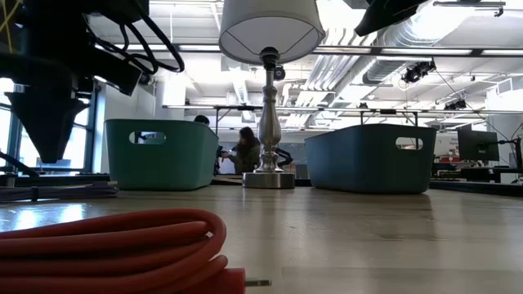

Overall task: Pick & Place USB Port
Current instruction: Put the purple charger cable into the green bin

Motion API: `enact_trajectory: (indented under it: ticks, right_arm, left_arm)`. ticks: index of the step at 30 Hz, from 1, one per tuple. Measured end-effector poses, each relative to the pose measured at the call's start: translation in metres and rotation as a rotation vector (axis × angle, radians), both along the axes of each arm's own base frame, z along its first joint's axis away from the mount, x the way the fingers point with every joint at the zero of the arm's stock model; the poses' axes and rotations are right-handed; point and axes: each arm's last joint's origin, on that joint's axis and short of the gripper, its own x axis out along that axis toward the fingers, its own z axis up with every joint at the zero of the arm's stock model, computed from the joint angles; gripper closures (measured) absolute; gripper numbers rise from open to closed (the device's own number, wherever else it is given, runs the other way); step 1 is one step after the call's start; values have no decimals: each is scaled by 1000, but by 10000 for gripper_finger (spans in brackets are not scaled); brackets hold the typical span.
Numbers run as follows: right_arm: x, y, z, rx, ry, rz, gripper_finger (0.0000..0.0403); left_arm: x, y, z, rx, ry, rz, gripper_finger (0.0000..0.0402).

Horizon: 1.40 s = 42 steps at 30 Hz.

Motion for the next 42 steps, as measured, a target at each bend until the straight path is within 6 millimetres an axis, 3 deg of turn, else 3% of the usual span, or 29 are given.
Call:
enact_trajectory:
  ticks: [19, 32, 42]
  right_arm:
    - [-5, 14, 3, 16, -35, 45, 147]
    - [-6, 17, 3, 25, -44, 53, 148]
    - [-10, 25, 3, 37, -45, 67, 148]
  left_arm:
    - [1, -2, 0, -50, 3, 5, 265]
    - [11, 1, -27, -61, 132, 25, 265]
    - [25, 12, -51, -104, 212, -73, 269]
